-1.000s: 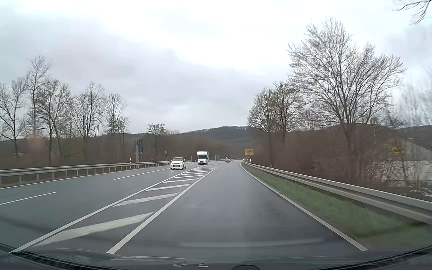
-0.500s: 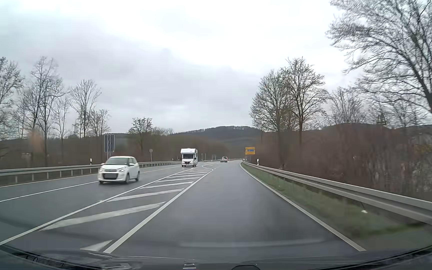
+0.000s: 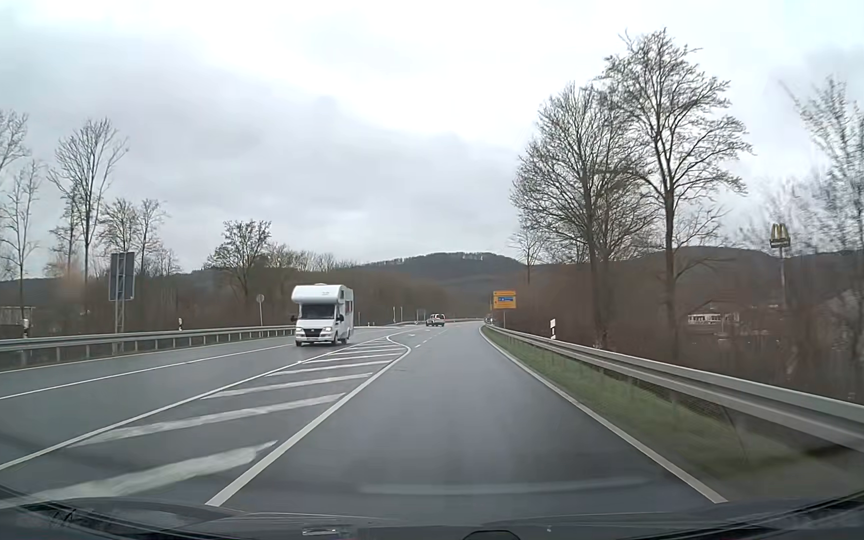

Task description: Follow the waypoints while adhering to traffic rules and regulations

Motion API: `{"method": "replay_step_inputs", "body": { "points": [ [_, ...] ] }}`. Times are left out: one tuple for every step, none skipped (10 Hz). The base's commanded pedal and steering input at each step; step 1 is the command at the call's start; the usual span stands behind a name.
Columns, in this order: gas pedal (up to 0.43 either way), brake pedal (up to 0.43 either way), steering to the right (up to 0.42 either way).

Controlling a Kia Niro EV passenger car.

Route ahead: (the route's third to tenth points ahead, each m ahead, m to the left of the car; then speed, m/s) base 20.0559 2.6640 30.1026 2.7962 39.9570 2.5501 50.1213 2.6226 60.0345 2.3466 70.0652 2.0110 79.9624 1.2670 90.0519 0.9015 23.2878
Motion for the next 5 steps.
{"method": "replay_step_inputs", "body": {
  "points": [
    [0.26,0.0,0.004],
    [0.26,0.0,0.004],
    [0.26,0.0,0.004],
    [0.26,0.0,0.004],
    [0.26,0.0,0.004]
  ]
}}
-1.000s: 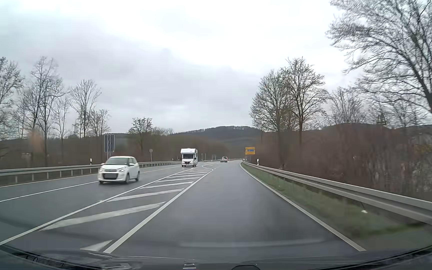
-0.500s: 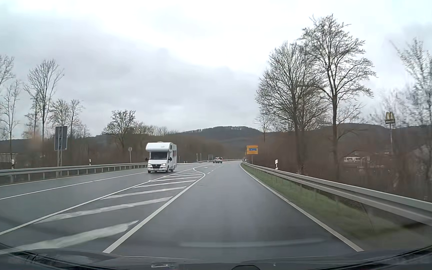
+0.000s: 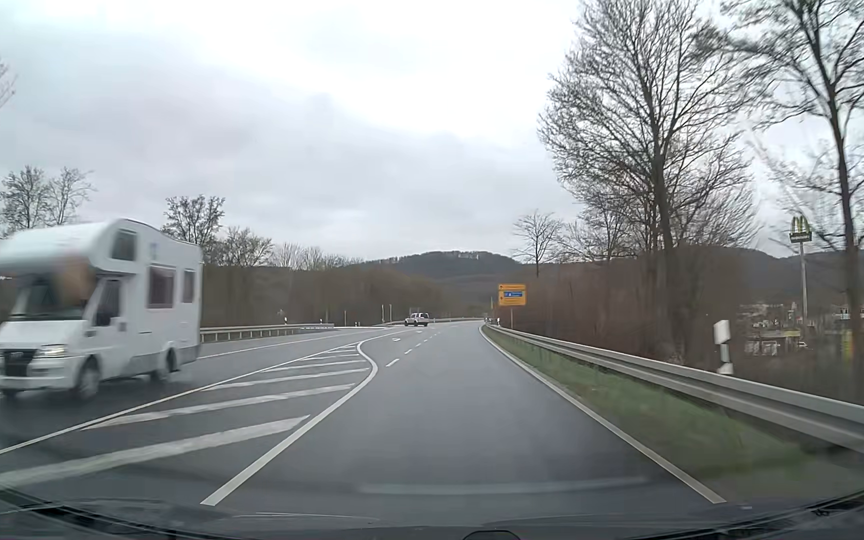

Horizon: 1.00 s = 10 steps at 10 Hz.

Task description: Follow the waypoints while adhering to traffic rules and regulations

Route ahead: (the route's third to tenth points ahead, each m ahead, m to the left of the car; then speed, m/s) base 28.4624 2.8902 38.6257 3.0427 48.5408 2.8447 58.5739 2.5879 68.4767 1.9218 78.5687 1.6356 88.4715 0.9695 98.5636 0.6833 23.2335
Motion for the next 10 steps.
{"method": "replay_step_inputs", "body": {
  "points": [
    [0.26,0.0,0.004],
    [0.26,0.0,0.004],
    [0.26,0.0,0.004],
    [0.26,0.0,0.004],
    [0.26,0.0,0.004],
    [0.26,0.0,0.004],
    [0.26,0.0,0.004],
    [0.26,0.0,0.004],
    [0.26,0.0,0.004],
    [0.26,0.0,0.004]
  ]
}}
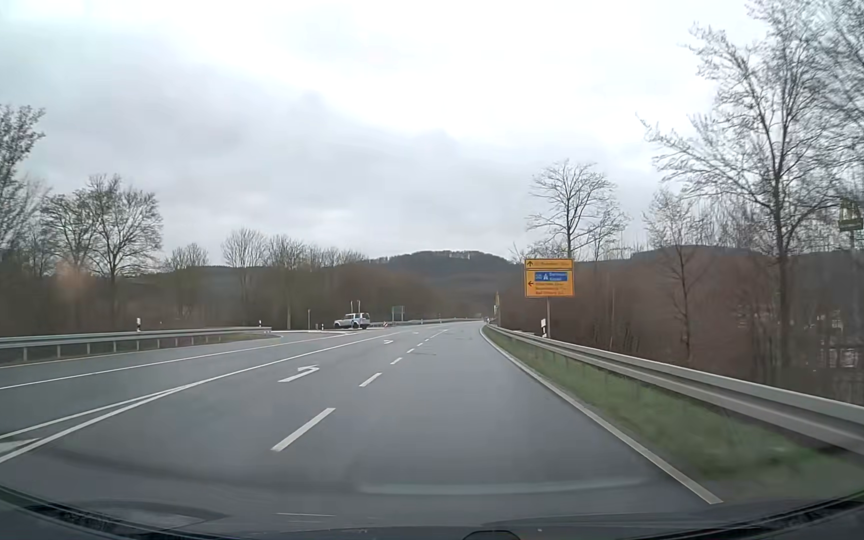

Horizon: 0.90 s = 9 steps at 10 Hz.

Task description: Follow the waypoints while adhering to traffic rules and regulations

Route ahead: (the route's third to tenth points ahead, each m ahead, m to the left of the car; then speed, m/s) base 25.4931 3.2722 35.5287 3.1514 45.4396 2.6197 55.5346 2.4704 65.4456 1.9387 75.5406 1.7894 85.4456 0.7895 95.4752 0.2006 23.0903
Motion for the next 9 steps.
{"method": "replay_step_inputs", "body": {
  "points": [
    [0.26,0.0,0.004],
    [0.26,0.0,0.004],
    [0.248,0.0,0.004],
    [0.228,0.0,0.004],
    [0.22,0.0,0.004],
    [0.209,0.0,0.004],
    [0.197,0.0,0.004],
    [0.138,0.0,0.004],
    [0.039,0.0,0.004]
  ]
}}
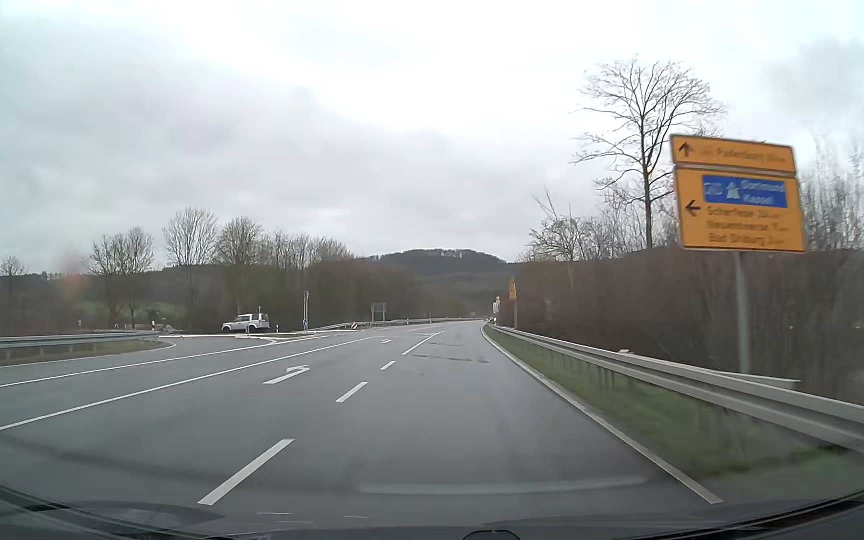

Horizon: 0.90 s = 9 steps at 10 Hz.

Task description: Follow the waypoints while adhering to traffic rules and regulations

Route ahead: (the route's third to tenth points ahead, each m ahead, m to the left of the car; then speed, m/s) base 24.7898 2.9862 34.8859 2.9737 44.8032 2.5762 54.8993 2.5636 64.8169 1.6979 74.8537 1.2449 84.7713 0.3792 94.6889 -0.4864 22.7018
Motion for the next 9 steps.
{"method": "replay_step_inputs", "body": {
  "points": [
    [0.008,0.0,0.004],
    [0.008,0.0,0.004],
    [0.0,0.0,0.004],
    [0.0,0.0,0.004],
    [0.0,0.0,0.004],
    [0.0,0.0,0.004],
    [0.0,0.0,0.004],
    [0.0,0.0,0.004],
    [0.0,0.0,0.004]
  ]
}}
